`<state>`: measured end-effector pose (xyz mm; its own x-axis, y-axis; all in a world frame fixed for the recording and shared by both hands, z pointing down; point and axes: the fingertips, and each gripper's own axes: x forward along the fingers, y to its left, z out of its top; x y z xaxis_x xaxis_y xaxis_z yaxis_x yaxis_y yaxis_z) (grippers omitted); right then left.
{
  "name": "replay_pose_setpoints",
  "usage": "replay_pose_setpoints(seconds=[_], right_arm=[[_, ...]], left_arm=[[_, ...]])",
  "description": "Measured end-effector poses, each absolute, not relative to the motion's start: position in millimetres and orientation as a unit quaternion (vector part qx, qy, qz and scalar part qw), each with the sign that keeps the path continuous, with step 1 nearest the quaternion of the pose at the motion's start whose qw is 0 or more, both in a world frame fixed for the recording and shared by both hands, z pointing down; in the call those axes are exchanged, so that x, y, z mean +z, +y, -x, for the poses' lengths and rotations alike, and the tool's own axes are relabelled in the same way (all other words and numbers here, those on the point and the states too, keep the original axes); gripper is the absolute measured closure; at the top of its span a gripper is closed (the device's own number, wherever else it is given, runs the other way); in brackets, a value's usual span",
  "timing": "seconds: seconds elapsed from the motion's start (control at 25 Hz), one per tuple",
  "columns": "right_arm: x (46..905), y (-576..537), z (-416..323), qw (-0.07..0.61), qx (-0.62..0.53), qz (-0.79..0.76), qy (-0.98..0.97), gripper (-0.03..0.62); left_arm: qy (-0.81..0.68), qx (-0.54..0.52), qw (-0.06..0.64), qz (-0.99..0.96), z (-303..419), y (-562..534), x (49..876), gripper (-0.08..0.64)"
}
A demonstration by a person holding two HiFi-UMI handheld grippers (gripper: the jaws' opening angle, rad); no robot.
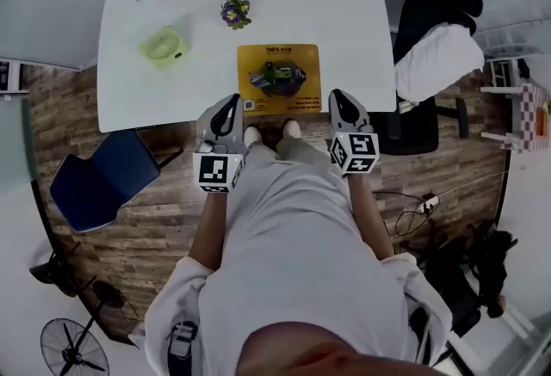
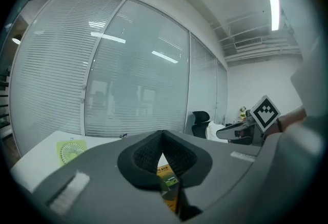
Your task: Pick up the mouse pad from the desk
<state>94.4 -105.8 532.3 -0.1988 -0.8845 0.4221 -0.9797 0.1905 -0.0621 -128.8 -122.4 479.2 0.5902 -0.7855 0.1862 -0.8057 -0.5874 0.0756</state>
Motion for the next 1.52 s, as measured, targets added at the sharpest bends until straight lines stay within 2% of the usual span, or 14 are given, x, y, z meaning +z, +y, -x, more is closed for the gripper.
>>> replay_pose_setpoints(seconds=[0.48,0.8,1.16,1.32,1.52], right_arm=[[596,-169,-108,0.181,0.185,-0.57,-0.78,0.531],[687,-218,-133,0.274,0.215,-0.539,-0.767,0.449],[760,-270,-135,0.383,0.209,-0.474,-0.765,0.411],[780,-281,-132,0.414,0.206,-0.447,-0.766,0.374],[794,-282,-127,0.446,0.219,-0.411,-0.765,0.365]], left_arm=[[-0.503,0.089,0.08,-0.856,135,-155,474,0.571],[-0.527,0.12,0.085,-0.837,138,-157,488,0.571],[-0.54,0.134,0.068,-0.828,131,-149,488,0.57],[-0.548,0.128,0.051,-0.825,134,-151,479,0.571],[-0.56,0.124,0.052,-0.817,142,-154,476,0.571]])
